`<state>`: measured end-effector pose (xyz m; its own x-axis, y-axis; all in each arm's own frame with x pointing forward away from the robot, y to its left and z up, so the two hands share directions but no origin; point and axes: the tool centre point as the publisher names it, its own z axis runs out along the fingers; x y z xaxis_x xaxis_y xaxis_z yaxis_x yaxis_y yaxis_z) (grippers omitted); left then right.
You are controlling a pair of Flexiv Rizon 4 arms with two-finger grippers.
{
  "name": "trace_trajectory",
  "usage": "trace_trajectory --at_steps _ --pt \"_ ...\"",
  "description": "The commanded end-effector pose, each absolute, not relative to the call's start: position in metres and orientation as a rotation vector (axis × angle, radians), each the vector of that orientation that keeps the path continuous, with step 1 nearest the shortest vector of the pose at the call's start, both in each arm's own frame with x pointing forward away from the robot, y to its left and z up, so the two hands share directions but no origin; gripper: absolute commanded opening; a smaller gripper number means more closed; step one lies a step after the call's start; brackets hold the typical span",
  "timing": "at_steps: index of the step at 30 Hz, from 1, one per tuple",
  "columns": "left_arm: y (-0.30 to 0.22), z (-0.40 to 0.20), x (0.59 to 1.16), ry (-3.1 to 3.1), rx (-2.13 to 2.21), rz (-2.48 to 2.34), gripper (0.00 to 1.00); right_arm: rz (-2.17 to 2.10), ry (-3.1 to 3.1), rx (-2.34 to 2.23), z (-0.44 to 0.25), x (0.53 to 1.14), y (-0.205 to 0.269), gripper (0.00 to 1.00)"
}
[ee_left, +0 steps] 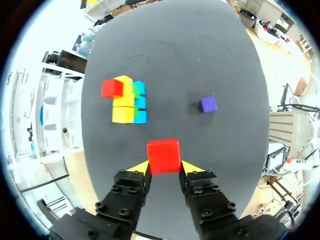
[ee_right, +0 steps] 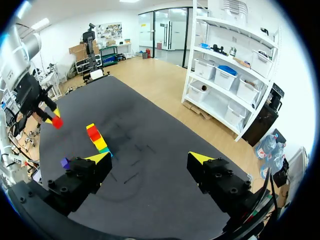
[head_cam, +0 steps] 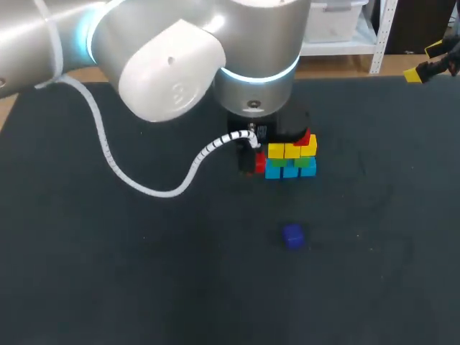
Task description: Place the blue cubes, place green cubes on the blue cubes, place the yellow cubes on the green cubes, then place the red cubes on the yellow cubes, and place purple cube on the red cubes.
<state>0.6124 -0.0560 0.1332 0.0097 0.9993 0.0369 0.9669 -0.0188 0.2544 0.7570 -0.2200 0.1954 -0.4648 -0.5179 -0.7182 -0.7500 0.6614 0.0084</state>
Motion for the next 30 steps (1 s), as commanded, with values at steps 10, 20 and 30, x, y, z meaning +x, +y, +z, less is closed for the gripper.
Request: trace_trajectory --at_steps 10,20,30 --pt "-0.087 0.130 0.671 2.018 2.195 0.342 0.00 0.430 2.169 -0.978 0.195 0.759 -0.220 1.00" --pt "-0.096 0.124 0.702 1.976 2.253 0.347 0.00 0.430 2.169 -0.978 0.195 0.759 -0.220 1.00" --pt "-0.107 0.111 0.714 1.941 2.262 0.303 0.00 0.430 2.169 -0.978 0.195 0.759 -0.220 1.00"
